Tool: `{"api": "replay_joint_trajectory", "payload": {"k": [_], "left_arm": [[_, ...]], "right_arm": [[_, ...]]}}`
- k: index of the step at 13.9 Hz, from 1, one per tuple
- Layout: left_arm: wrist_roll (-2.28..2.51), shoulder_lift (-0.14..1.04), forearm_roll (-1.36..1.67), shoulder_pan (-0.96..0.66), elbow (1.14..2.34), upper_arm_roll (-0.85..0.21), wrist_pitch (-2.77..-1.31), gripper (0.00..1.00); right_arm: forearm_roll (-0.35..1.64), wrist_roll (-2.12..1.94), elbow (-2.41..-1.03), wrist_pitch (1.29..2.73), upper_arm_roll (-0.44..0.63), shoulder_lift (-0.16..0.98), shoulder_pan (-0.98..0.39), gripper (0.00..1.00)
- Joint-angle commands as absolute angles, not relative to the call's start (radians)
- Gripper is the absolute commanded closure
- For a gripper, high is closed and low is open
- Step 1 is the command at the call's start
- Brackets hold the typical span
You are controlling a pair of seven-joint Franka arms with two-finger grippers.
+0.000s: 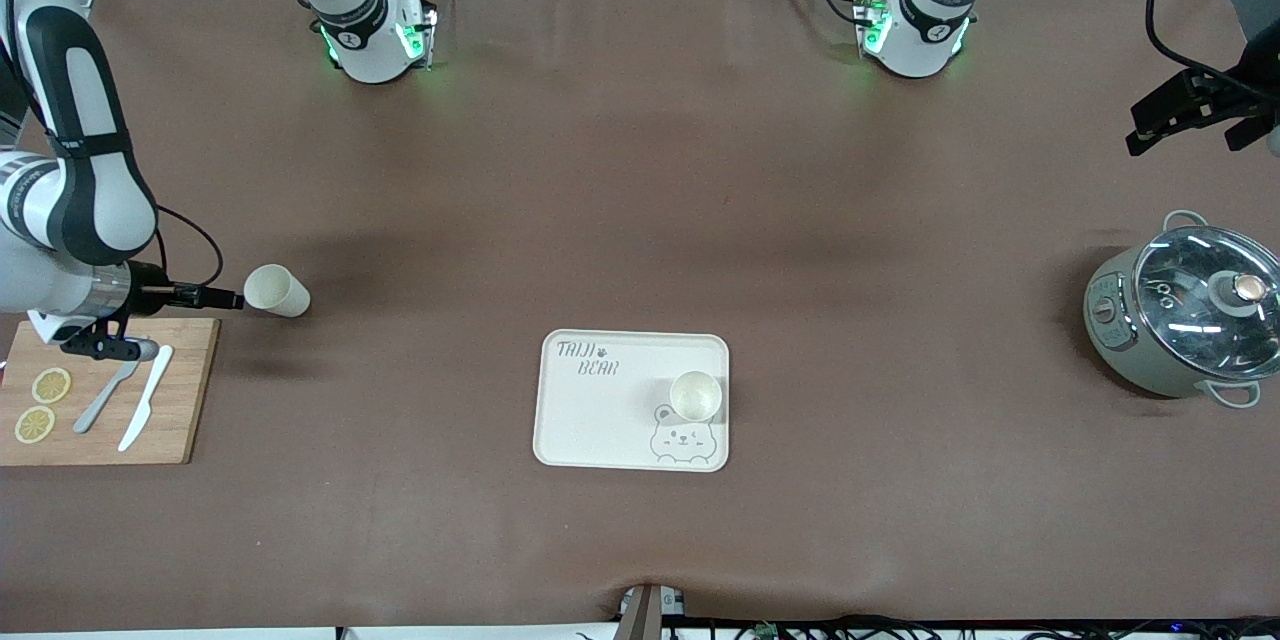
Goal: Place white IKEA cup upright on tray with both arms
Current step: 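Reach the right gripper to the paper cup beside the cutting board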
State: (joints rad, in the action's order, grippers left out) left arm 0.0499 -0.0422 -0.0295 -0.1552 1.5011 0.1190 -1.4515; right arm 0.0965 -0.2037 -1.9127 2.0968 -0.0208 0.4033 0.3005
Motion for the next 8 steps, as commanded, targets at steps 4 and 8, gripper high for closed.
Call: {"api": "replay_joint_trajectory", "payload": {"k": [4,8], "left_arm": [[0.026,-0.143,-0.054,-0.147,1.615,0.107,-1.483,0.00],[0.026,-0.147,-0.052,-0.147,1.623,0.109,-1.500,0.00]], "right_arm": [[0.107,-0.224,-2.032,2.177,-0.031,0.380,0.311,0.15],[0.107,-0.224,-2.036,2.171,-0.031,0.376,0.310,0.14]]}}
